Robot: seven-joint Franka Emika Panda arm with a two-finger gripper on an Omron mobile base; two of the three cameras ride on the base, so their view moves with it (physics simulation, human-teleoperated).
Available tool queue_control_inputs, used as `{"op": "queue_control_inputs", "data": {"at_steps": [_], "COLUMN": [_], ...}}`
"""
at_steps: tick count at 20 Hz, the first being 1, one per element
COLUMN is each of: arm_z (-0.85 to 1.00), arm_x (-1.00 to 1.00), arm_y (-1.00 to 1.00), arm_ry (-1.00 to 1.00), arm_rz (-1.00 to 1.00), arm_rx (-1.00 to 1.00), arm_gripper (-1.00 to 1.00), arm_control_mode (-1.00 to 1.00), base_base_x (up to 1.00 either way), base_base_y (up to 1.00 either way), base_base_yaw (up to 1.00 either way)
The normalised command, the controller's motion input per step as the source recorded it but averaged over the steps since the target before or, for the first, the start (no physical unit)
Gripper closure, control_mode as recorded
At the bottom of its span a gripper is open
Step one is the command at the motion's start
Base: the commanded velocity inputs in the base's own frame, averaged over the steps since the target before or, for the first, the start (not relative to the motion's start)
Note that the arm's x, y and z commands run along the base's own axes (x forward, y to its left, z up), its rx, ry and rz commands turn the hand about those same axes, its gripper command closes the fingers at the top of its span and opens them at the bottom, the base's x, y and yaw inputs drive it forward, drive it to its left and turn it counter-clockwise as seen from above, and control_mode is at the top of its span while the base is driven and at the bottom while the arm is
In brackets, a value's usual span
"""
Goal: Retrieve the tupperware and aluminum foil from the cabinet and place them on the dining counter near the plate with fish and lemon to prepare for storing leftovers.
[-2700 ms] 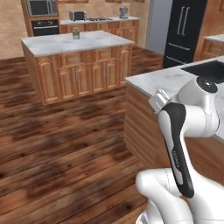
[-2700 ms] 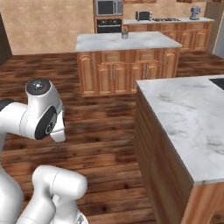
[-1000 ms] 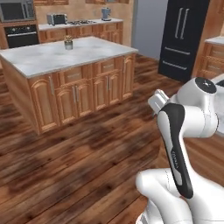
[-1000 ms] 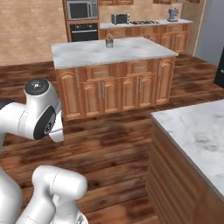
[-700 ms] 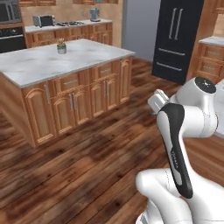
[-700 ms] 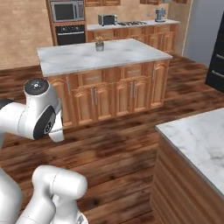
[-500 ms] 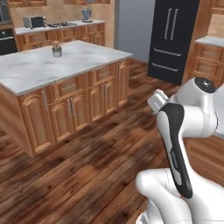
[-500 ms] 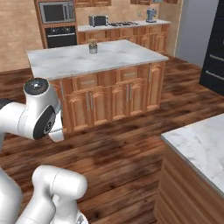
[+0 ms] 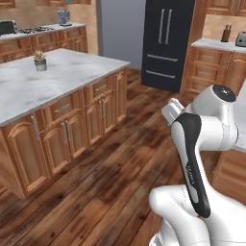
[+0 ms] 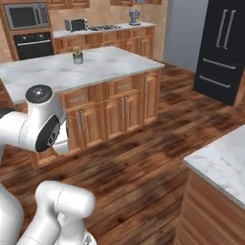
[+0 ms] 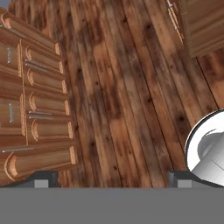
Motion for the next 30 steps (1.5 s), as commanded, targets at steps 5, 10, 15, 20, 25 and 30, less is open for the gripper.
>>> {"op": "queue_control_inputs", "data": {"at_steps": [5, 10, 15, 20, 25, 30], "arm_z": [0.00, 0.00, 0.00, 0.00, 0.00, 0.00], "arm_x": [0.00, 0.00, 0.00, 0.00, 0.00, 0.00], "arm_y": [0.00, 0.00, 0.00, 0.00, 0.00, 0.00], "arm_ry": [0.00, 0.00, 0.00, 0.00, 0.00, 0.00], "arm_rz": [0.00, 0.00, 0.00, 0.00, 0.00, 0.00], "arm_rx": [0.00, 0.00, 0.00, 0.00, 0.00, 0.00], "arm_gripper": [-1.00, -1.00, -1.00, -1.00, -1.00, -1.00], "arm_control_mode": [1.00, 1.00, 1.00, 1.00, 1.00, 1.00], "base_base_x": [0.61, 0.78, 0.91, 0.97, 1.00, 1.00], "base_base_y": [0.29, 0.48, 0.23, 0.16, 0.43, 0.70], "base_base_yaw": [-0.39, -0.41, -0.45, -0.46, -0.41, -0.32]}}
